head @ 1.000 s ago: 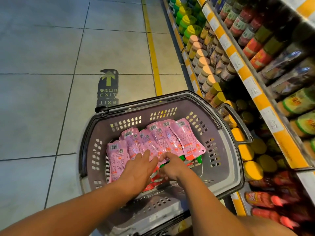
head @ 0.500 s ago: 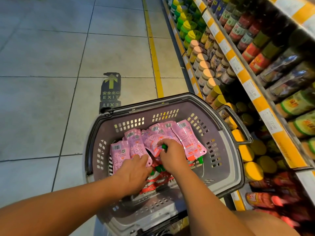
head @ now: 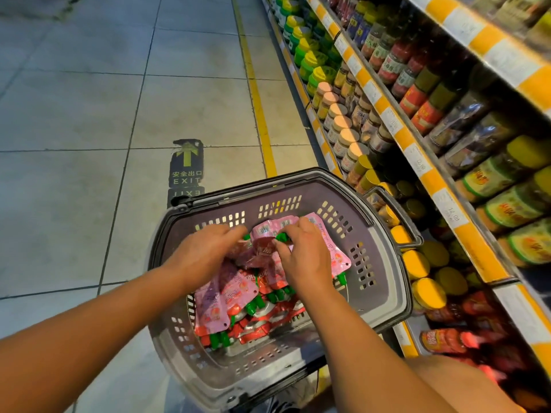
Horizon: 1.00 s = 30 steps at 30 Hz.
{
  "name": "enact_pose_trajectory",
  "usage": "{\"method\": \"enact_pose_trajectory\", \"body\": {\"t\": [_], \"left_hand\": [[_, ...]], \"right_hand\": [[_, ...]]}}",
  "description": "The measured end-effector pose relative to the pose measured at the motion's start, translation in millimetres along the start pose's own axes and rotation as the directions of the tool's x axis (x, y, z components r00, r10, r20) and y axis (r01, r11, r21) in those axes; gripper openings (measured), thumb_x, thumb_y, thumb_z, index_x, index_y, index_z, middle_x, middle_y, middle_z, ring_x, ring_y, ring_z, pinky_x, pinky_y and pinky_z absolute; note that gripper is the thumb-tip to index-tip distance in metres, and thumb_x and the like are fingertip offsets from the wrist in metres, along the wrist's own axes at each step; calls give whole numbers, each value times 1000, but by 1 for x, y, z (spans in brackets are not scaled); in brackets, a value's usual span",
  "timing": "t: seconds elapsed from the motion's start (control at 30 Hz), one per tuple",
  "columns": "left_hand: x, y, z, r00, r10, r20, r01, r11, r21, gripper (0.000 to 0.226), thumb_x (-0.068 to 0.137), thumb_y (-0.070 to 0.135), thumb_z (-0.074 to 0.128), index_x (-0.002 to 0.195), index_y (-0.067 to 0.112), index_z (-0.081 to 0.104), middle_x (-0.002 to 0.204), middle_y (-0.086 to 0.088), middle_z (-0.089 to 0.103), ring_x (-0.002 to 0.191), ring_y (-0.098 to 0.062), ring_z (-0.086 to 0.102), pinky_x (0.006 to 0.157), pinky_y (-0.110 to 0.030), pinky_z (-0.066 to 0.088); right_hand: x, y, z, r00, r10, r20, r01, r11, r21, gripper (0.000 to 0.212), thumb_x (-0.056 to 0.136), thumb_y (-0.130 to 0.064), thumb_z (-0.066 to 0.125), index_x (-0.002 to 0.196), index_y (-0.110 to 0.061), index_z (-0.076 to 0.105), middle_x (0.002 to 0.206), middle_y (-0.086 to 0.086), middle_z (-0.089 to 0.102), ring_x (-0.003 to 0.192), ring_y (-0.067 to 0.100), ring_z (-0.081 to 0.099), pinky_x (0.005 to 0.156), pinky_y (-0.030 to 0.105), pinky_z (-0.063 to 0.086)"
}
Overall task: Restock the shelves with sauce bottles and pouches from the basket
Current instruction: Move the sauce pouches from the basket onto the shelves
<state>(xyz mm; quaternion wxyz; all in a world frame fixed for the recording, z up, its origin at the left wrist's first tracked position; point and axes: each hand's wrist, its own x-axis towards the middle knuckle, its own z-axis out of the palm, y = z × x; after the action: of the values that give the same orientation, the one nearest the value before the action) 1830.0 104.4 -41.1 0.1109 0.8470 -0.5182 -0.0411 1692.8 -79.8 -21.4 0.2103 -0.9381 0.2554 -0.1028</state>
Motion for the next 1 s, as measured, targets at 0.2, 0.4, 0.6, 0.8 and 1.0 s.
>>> {"method": "enact_pose_trajectory", "body": {"t": [0.2,0.4,0.6,0.8,1.0], "left_hand": [[29,-9,-7,970,-243,3,234,931,-281,14,91,7,71,103,14,72,101,-4,67,97,-28,63,78,-38,50],[38,4,-29,951,-308,1,254,783,-567,22,94,13,71,103,32,66,100,12,67,93,-11,65,73,-38,60],[45,41,-76,962,-272,1,170,602,-780,28,95,7,71,101,34,68,111,4,69,102,-20,70,78,-46,65],[51,98,-113,955,-295,-45,99,457,-884,20,87,0,78,101,12,73,103,-13,70,75,2,70,57,-10,52],[56,156,-127,981,-186,-46,27,369,-929,19,84,5,82,89,21,74,88,0,76,87,-21,74,70,-36,60]], "right_hand": [[-7,5,-14,984,176,-31,-165,961,221,19,97,-34,68,86,-22,58,78,-8,57,71,17,55,58,34,41],[-18,27,-39,928,371,-27,-333,861,384,22,100,-38,65,90,-19,61,85,3,68,79,25,65,70,47,57],[-33,43,-77,860,500,-99,-374,751,545,31,95,-33,72,74,-16,58,68,1,64,66,18,62,63,43,53],[-72,57,-145,811,555,-186,-325,691,645,31,93,-31,75,79,-5,64,74,18,68,69,35,67,62,52,56],[-144,95,-218,713,640,-287,-281,636,719,23,87,-41,77,80,-20,73,67,0,72,62,15,73,52,38,55]]}}
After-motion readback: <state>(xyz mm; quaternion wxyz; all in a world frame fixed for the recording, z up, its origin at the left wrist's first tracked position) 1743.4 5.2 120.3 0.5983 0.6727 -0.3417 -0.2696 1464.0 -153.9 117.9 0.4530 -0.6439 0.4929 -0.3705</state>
